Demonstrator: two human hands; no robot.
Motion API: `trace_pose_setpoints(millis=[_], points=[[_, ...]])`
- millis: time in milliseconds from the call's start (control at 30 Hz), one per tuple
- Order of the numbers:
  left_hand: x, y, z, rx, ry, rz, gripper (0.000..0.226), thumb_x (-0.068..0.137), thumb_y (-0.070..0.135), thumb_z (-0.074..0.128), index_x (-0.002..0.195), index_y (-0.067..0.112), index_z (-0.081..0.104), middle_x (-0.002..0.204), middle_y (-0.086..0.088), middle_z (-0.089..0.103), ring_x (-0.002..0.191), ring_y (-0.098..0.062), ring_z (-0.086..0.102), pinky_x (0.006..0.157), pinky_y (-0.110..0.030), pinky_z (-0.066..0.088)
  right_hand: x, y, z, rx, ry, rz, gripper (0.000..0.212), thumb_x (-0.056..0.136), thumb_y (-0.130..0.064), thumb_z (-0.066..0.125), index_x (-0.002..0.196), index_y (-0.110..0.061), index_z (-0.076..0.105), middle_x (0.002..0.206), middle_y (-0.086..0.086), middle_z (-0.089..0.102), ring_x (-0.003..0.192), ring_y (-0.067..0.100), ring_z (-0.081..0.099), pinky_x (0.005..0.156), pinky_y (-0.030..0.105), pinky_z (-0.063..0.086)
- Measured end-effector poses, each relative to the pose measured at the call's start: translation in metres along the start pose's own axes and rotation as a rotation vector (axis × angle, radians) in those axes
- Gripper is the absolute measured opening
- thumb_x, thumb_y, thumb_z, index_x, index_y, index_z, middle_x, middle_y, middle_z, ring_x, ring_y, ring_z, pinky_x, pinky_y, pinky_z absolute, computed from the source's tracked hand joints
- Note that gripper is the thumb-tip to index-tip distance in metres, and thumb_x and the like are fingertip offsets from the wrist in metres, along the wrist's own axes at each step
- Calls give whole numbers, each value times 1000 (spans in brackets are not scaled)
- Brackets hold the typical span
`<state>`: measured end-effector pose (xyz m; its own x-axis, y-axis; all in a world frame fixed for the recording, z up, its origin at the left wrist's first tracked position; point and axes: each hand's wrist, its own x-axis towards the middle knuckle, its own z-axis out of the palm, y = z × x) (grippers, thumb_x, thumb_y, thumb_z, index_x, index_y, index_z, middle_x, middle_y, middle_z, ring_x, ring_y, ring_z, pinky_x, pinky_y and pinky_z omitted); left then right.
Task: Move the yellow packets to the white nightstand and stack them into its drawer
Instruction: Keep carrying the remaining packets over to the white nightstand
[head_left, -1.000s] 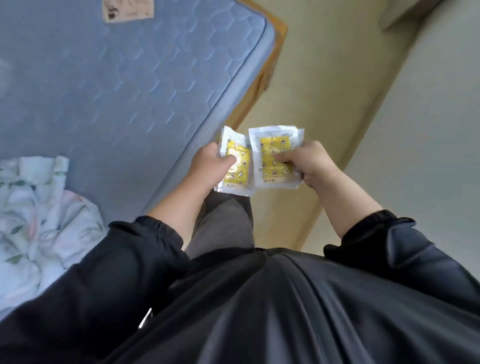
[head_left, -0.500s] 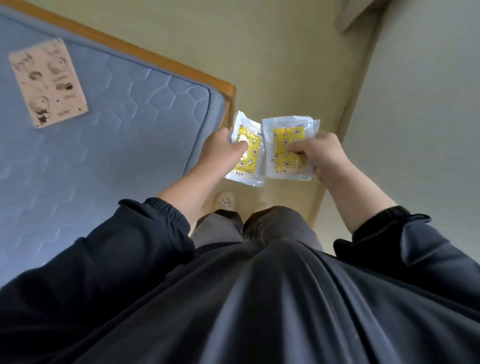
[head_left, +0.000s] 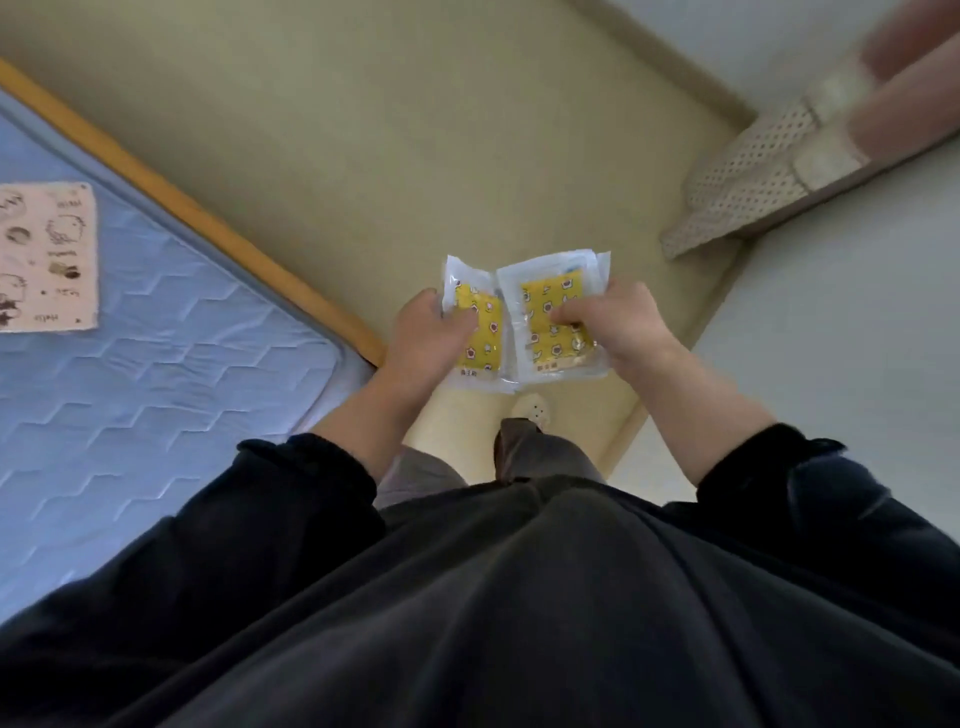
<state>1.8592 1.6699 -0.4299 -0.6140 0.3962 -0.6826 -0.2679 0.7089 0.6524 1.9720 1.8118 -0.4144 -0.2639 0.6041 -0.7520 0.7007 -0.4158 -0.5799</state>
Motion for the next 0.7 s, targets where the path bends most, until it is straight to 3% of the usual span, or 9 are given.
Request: trace_pose_setpoints(millis=[167,267,433,700], points=[[34,60,12,-140,109,-73,47,70,30,57,107,2,60,109,-19,67,95,-34,67,84,-50,54,60,-74,-26,-96,-74,-86,20,61,-8,79,76,-13,68,80,8,73,75,24,72,74,42,59],[58,84,2,-183,167,-97,50,68,34,57,108,6,60,110,-16,67,97,-33,67,85,-51,55,87,-116,-16,-129,-137,-114,18,68,0,77,76,-12,66,78,7,70,65,19,69,62,31,59],[113,111,-30,-274,260,-141,55,66,38,57,113,10,59,110,-12,67,97,-34,66,85,-52,54,133,-183,23,-203,-229,-128,20,67,3,77,80,-9,67,88,13,72,78,26,72,74,43,59],[222,168,-106,-408,322,-200,42,73,33,56,107,8,57,107,-15,65,91,-28,65,84,-53,53,206,-326,115,-360,-331,-145,19,69,3,76,78,-10,66,85,11,71,70,22,69,66,34,59]])
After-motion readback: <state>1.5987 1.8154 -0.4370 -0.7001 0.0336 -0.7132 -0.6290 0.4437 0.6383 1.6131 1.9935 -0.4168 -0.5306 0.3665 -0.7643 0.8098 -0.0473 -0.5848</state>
